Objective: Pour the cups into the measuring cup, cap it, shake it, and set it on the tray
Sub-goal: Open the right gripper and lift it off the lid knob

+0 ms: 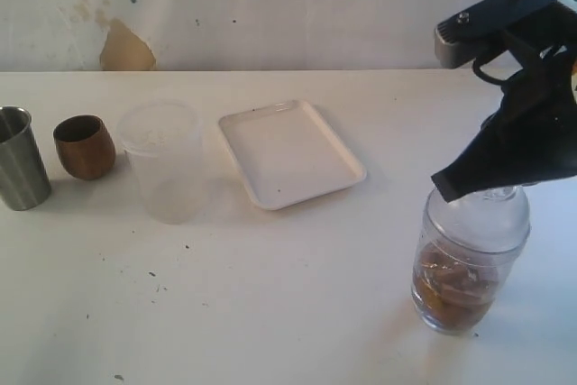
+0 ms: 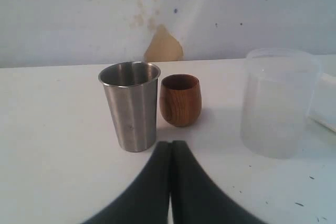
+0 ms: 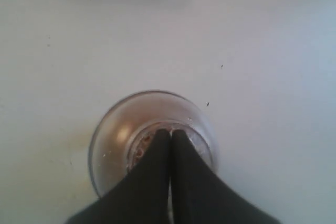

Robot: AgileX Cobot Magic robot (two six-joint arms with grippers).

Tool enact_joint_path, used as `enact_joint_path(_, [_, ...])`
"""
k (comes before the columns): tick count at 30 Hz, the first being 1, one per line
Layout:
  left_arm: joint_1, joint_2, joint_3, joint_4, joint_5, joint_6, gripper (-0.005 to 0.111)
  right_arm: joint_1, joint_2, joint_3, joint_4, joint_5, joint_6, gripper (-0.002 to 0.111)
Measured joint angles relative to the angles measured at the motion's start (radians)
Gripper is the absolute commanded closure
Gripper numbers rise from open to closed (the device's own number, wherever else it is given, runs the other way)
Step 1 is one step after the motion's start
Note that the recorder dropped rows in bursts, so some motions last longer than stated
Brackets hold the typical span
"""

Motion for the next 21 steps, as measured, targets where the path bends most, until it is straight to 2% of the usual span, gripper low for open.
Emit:
enact_joint_path(2, [0.0,0.0,0.0,0.0,0.0,0.0,0.107,0.0,-0.019,0.0,-0.007,-0.038,-0.007,0.097])
enact_joint_path(4, [0.0,0.0,0.0,0.0,0.0,0.0,0.107,0.0,-0.053,0.0,-0.014,-0.09,-0.014,0.062])
enact_joint_path(5, [0.0,0.0,0.0,0.0,0.0,0.0,0.107,0.0,-0.072,0.0,-0.015,-0.104,-0.015,0.047])
enact_joint_path(6, [0.0,0.0,0.0,0.0,0.0,0.0,0.107,0.0,-0.083,0.0,-0.017,-0.106,-0.016,0.028])
enact_joint_path(7, [0.0,0.0,0.0,0.0,0.0,0.0,0.107,0.0,-0.098,0.0,-0.017,-0.107,-0.016,0.022])
enact_joint_path(8, [0.0,0.0,0.0,0.0,0.0,0.0,0.107,0.0,-0.103,0.0,-0.017,-0.107,-0.016,0.011])
enact_joint_path(10, [0.0,0.0,0.0,0.0,0.0,0.0,0.107,0.0,-0.119,0.0,-0.02,-0.117,-0.016,0.007])
enact_joint_path(18, [0.0,0.0,0.0,0.0,0.0,0.0,0.107,0.0,-0.14,0.002,-0.036,-0.196,0.055,0.003])
enact_joint_path(21, [0.0,0.0,0.0,0.0,0.0,0.0,0.107,0.0,-0.17,0.06,-0.04,-0.259,0.069,0.003])
